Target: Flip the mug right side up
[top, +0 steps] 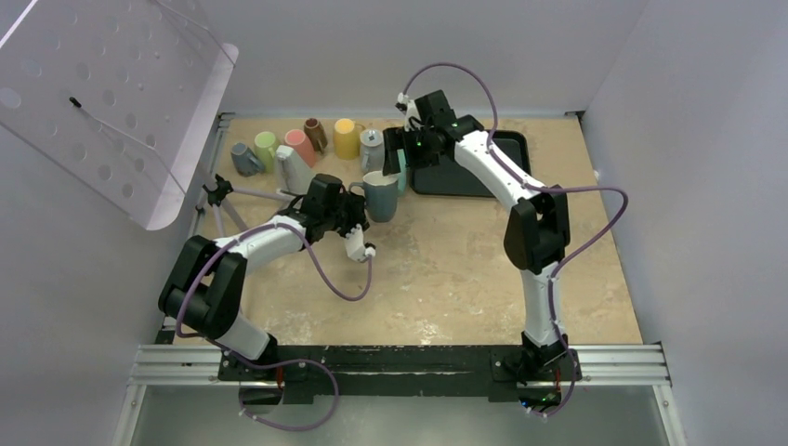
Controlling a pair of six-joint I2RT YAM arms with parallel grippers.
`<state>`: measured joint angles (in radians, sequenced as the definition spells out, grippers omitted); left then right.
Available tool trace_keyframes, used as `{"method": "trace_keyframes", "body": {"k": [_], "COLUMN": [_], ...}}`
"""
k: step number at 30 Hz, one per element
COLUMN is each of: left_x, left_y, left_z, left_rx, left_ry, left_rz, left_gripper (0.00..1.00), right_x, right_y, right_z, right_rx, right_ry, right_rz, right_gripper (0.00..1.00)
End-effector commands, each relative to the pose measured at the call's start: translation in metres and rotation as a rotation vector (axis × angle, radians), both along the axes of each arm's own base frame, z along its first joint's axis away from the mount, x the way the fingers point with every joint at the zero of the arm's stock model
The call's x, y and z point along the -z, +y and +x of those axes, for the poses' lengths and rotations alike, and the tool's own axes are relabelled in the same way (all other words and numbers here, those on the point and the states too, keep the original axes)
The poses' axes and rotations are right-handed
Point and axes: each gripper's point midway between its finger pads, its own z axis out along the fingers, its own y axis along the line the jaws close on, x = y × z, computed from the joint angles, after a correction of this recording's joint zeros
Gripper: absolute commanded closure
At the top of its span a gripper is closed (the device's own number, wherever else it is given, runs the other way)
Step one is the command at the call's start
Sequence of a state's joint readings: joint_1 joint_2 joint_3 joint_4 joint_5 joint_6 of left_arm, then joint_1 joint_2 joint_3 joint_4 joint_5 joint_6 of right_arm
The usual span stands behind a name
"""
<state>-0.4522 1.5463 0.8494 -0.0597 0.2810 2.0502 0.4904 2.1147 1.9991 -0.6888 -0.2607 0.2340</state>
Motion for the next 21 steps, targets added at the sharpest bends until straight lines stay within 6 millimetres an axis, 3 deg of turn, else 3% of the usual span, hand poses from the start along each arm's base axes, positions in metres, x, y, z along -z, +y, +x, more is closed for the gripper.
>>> {"method": "trace_keyframes", "body": {"k": [1,7,13,15,20,21], "left_x": [-0.050,-0.055,-0.060,-0.057,-0.059,-0.062], "left_y": [-0.025,-0.027,-0.029,-0.032,-0.033,-0.033], "left_z": [0.009,0.013,0.015,0.011,0.015,0.017], "left_rx": [0.145,0.154,0.166,0.196,0.183,0.175], "left_ry": [-0.222,-0.255,-0.288,-0.299,-0.308,-0.316], "left_rz": [-0.048,-0.049,-0.052,-0.049,-0.061,-0.068], "left_gripper": [1.00,1.00,1.00,1.00,1.00,1.00], "right_x": [-0.014,0.014,0.034,0.034,0.040,0.041], "right_y": [0.006,0.023,0.025,0.027,0.029,0.028], "right_z": [-0.026,-0.041,-0.049,-0.049,-0.053,-0.053], "right_rx": [-0.114,-0.186,-0.209,-0.212,-0.240,-0.243], "right_ry": [0.028,0.099,0.140,0.145,0.163,0.160], "right_rz": [0.027,0.014,-0.001,0.000,-0.009,-0.012], "right_gripper": [0.14,0.27,0.30,0.42,0.96,1.00]}}
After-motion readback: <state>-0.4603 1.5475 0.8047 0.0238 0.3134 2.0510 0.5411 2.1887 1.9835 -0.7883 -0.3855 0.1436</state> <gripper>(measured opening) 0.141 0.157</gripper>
